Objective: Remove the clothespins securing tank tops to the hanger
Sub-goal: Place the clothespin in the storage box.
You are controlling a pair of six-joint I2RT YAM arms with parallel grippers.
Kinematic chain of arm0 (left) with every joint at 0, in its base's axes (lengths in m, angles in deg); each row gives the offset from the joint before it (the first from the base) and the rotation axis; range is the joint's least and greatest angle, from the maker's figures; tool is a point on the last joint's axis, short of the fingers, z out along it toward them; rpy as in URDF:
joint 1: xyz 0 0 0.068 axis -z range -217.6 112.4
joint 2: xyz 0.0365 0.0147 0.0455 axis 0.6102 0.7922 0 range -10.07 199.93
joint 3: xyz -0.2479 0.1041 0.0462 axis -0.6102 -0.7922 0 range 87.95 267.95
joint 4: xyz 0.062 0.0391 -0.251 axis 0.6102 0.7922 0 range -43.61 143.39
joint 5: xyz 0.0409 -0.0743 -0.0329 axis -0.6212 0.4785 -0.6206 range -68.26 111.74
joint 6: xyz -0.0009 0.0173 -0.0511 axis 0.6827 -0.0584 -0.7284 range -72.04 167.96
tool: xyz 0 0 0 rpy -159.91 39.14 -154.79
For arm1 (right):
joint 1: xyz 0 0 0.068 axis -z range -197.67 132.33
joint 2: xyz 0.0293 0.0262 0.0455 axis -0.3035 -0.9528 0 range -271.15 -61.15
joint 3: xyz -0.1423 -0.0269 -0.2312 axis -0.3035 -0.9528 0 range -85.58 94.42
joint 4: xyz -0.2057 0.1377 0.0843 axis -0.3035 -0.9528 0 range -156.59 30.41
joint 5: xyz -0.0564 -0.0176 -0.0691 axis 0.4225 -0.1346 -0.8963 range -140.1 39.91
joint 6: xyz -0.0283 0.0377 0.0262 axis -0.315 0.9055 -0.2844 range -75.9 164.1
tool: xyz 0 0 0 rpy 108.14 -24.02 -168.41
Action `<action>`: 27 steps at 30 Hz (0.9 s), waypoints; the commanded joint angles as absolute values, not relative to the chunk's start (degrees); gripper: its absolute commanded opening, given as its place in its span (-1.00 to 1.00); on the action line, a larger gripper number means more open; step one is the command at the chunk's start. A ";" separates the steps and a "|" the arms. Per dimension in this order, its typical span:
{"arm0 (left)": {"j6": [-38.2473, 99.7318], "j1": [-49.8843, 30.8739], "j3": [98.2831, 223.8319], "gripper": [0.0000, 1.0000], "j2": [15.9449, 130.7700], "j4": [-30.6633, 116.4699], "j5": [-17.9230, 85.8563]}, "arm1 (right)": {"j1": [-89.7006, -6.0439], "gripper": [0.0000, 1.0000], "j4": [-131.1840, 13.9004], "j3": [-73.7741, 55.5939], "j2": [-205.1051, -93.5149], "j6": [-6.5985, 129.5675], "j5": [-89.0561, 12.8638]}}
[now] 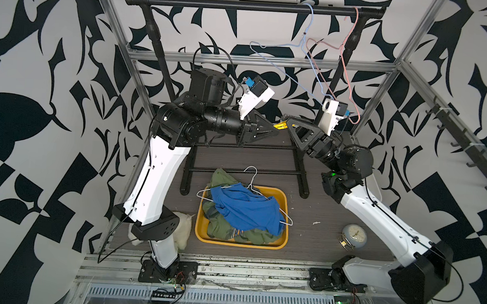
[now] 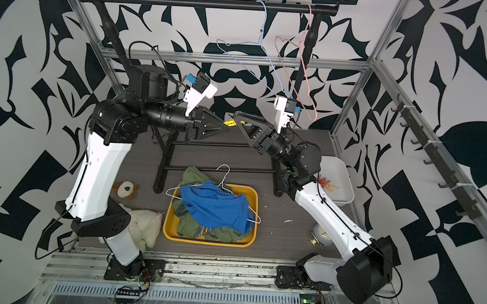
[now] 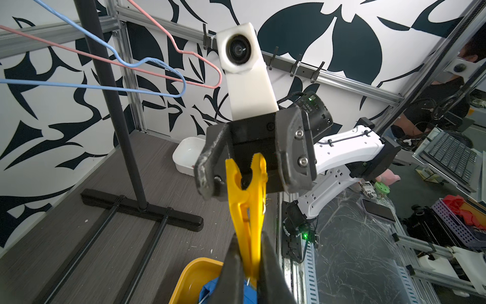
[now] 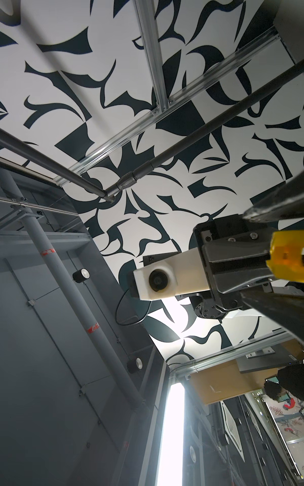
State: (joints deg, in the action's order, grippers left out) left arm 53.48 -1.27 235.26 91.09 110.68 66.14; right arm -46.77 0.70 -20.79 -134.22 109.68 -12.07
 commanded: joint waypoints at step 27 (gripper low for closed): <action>61.36 -1.23 233.92 0.52 84.98 113.43 52.61 | -47.29 -1.00 -19.78 -20.72 -125.14 94.41 -17.36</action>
